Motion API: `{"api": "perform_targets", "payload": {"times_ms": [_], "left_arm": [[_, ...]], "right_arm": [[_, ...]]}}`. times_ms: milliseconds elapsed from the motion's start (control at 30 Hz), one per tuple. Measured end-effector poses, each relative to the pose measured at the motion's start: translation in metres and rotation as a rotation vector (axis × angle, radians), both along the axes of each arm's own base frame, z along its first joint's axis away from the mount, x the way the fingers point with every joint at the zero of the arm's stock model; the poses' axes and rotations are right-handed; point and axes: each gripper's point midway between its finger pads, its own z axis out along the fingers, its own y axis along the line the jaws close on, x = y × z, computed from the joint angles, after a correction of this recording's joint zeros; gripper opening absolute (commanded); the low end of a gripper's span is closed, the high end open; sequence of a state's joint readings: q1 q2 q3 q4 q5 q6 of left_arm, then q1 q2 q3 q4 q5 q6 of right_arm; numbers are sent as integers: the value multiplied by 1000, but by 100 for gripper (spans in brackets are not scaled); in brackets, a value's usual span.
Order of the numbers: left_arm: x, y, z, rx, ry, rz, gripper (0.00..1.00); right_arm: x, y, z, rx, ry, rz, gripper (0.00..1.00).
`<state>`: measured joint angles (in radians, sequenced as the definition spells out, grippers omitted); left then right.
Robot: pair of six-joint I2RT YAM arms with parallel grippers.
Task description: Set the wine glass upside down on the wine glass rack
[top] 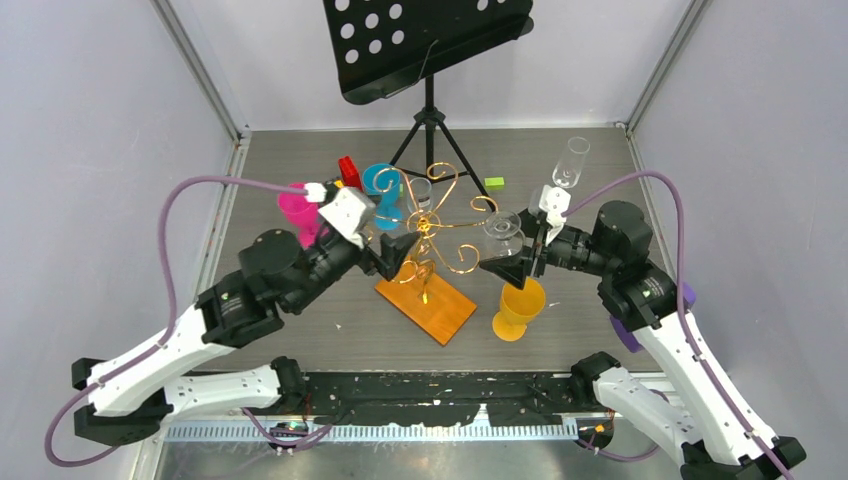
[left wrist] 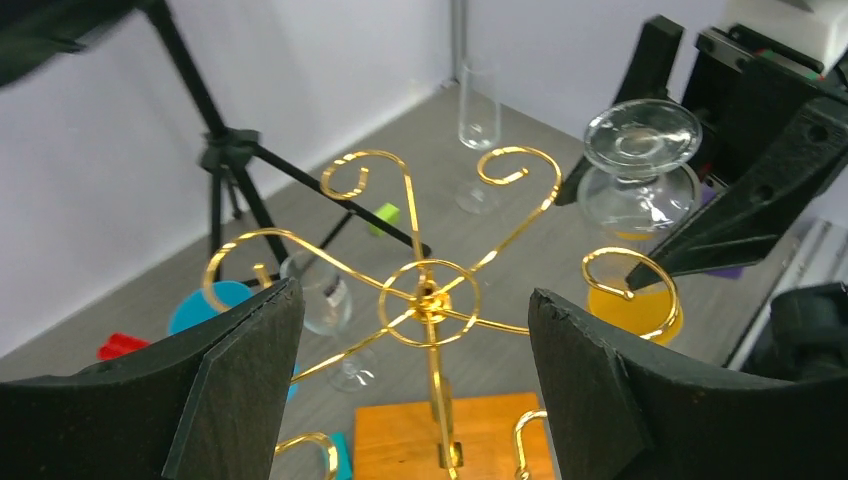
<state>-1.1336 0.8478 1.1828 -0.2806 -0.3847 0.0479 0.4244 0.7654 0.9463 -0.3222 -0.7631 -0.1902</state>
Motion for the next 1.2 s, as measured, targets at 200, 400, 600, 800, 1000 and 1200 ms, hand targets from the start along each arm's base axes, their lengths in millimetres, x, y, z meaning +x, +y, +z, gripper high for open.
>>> {"api": "perform_targets", "payload": {"times_ms": [200, 400, 600, 800, 1000, 1200], "left_arm": [[8, -26, -34, 42, 116, -81, 80], [23, -27, -49, 9, 206, -110, 75], [19, -39, -52, -5, 240, -185, 70], [13, -50, -59, -1, 263, -247, 64], [15, -51, -66, -3, 281, -240, 57], [21, -51, -64, -19, 275, -227, 53]], "right_arm": [[1, 4, -16, -19, 36, 9, 5], [0, 9, -19, -24, 45, 24, 5], [0, 10, -20, -25, 43, 27, 5], [1, 12, -23, -30, 45, 30, 5], [5, 15, -26, -33, 53, 37, 5], [3, 18, -26, -31, 54, 58, 5]]}}
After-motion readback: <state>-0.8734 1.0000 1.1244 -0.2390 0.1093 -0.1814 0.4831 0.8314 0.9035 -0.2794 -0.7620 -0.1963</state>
